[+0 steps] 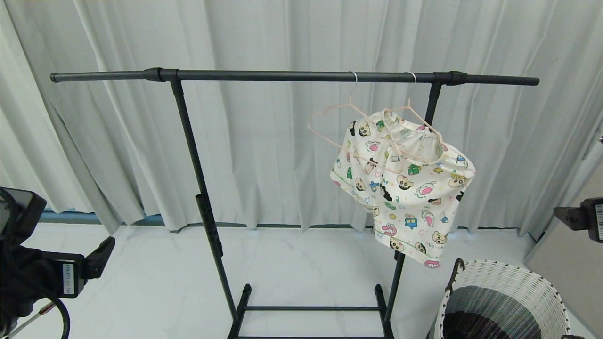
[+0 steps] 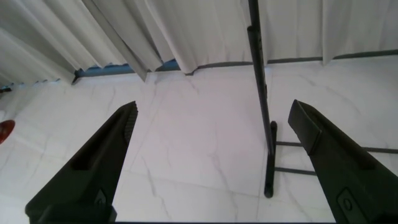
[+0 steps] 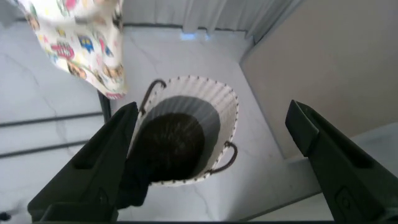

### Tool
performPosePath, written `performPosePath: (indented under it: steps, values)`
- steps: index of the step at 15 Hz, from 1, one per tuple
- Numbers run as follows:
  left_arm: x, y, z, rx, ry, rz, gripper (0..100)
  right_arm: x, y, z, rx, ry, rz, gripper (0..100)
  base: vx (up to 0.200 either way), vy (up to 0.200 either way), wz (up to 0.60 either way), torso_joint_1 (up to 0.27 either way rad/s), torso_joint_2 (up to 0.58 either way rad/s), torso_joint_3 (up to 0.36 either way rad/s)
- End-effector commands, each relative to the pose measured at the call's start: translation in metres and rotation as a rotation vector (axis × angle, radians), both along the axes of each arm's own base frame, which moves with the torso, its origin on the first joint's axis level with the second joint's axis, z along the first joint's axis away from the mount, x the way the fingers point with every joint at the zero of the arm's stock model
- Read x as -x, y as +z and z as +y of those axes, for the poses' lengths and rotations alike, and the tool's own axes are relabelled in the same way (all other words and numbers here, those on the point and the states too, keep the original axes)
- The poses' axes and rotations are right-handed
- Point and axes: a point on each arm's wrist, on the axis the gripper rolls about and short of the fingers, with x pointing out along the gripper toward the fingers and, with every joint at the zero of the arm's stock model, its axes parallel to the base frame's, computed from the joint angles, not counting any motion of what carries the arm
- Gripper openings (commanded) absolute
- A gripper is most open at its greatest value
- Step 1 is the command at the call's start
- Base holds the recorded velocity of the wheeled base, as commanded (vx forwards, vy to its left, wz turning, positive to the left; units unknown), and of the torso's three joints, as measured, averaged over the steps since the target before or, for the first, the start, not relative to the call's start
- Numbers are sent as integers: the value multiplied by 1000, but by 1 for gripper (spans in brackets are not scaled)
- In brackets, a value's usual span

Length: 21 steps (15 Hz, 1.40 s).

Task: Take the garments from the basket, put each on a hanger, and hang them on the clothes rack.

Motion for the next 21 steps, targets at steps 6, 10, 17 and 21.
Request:
performPosePath:
  steps: [6, 10, 17, 21]
  values:
    - [1, -2, 0, 0, -3, 6, 100, 5, -44, -6, 40, -28, 101, 100, 0, 0, 0, -197, 482, 283]
    - [5, -6, 0, -2, -3, 16, 100, 9, -63, -8, 62, -31, 160, 100, 0, 0, 0, -171, 469, 295]
    - [8, -8, -1, -6, -9, 19, 100, 19, -88, -13, 96, -38, 253, 100, 0, 0, 0, -114, 391, 272]
    - [8, -7, -3, -6, -26, 14, 100, 24, -102, -19, 111, -69, 307, 100, 0, 0, 0, -11, 39, 22]
